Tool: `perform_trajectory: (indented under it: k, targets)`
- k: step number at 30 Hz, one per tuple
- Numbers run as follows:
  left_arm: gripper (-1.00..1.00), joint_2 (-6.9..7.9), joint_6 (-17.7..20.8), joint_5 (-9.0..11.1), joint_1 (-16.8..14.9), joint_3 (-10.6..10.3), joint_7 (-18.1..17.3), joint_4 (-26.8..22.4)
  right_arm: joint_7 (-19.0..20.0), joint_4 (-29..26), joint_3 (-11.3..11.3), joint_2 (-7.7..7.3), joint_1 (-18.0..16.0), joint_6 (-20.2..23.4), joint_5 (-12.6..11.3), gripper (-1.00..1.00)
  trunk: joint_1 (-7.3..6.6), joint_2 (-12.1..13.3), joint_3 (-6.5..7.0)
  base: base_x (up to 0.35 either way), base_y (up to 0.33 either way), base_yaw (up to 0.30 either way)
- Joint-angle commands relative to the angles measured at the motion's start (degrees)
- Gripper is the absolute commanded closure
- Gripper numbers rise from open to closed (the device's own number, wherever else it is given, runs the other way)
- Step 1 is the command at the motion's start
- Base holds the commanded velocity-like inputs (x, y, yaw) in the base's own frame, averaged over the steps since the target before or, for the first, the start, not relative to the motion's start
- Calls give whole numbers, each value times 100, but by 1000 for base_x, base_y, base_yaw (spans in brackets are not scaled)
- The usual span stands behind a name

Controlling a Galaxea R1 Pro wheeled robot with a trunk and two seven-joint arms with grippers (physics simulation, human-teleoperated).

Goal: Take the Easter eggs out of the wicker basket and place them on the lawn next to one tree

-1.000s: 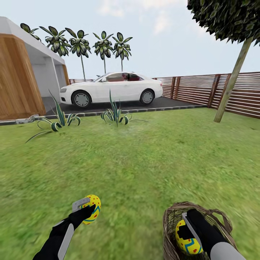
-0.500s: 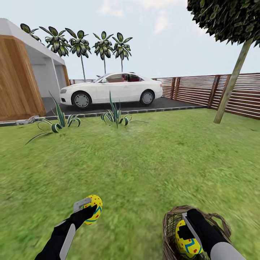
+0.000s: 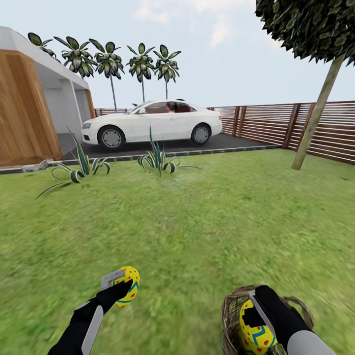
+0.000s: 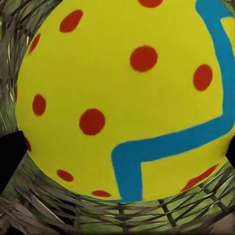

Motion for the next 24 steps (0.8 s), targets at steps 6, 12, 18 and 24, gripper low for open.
perform_trajectory:
  k: [6, 12, 18, 24]
  targets:
    - [100, -7, 43, 33, -4, 26, -28, 0, 18, -7, 35, -6, -3, 29, 39, 100, -133, 239, 102, 0, 0, 0]
    - [100, -7, 42, 37, -2, -7, -28, 140, 12, -7, 35, -6, -3, 29, 39, 100, -265, 480, 210, 0, 0, 0]
    - [100, -7, 35, 41, -2, -9, -28, 142, 3, -7, 35, -6, -3, 29, 47, 100, -397, 721, 318, 0, 0, 59]
    - [100, -14, 40, 42, -2, -9, -28, 150, 3, -7, 35, -6, -3, 38, 39, 100, -529, 961, 437, 0, 0, 229]
